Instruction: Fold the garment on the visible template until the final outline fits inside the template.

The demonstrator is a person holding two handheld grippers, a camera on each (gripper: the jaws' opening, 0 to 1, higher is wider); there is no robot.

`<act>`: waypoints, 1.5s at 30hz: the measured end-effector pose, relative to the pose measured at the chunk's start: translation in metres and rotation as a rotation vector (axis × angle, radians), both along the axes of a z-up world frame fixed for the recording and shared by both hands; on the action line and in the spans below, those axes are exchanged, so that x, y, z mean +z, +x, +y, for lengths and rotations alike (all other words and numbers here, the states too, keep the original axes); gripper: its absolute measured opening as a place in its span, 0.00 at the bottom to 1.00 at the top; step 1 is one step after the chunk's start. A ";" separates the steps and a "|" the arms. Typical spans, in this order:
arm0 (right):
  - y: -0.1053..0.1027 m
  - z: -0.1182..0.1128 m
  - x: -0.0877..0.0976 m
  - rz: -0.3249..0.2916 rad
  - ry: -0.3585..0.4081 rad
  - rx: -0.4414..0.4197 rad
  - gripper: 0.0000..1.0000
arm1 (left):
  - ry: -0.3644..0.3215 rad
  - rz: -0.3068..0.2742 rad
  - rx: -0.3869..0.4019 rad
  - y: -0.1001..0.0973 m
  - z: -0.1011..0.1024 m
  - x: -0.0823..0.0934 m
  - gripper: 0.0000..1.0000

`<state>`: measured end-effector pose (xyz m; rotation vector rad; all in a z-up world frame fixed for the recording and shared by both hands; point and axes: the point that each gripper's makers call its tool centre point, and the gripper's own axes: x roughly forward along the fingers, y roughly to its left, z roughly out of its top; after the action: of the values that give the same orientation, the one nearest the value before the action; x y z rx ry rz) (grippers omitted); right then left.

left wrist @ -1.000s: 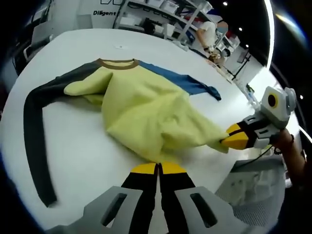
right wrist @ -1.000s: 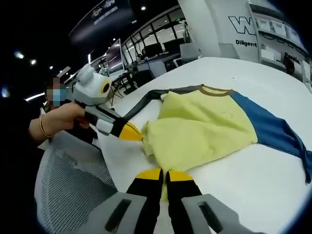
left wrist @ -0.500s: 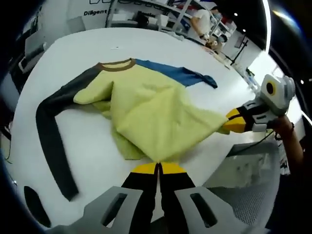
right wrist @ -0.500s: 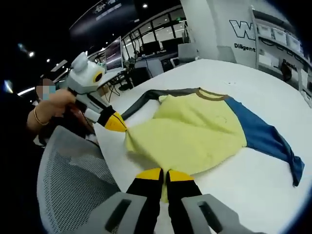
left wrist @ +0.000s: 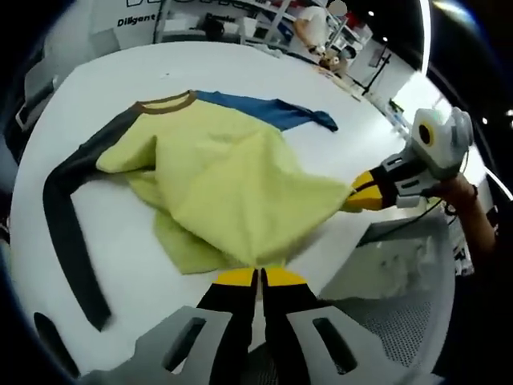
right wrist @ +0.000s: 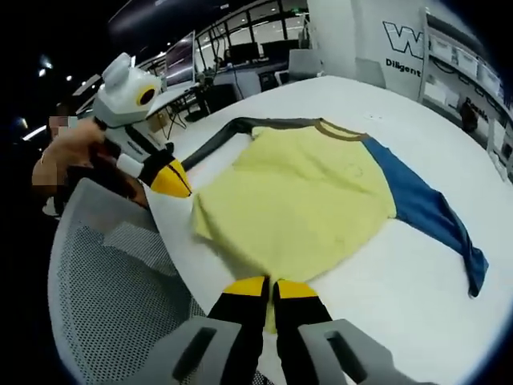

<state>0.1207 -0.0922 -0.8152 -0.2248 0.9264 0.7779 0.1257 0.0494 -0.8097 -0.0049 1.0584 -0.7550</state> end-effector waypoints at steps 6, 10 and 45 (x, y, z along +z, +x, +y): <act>0.000 -0.005 -0.003 0.014 -0.001 -0.022 0.00 | 0.012 -0.032 0.032 -0.002 0.020 -0.006 0.13; 0.001 -0.006 -0.003 0.018 -0.002 -0.028 0.00 | 0.033 -0.080 0.073 0.009 0.031 -0.009 0.29; 0.001 -0.010 -0.012 0.041 0.007 -0.052 0.00 | 0.152 -0.231 0.022 0.053 0.041 -0.053 0.31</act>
<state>0.1217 -0.1020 -0.8272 -0.1786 0.9643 0.7402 0.1786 0.0907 -0.8629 0.1961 0.8915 -0.6372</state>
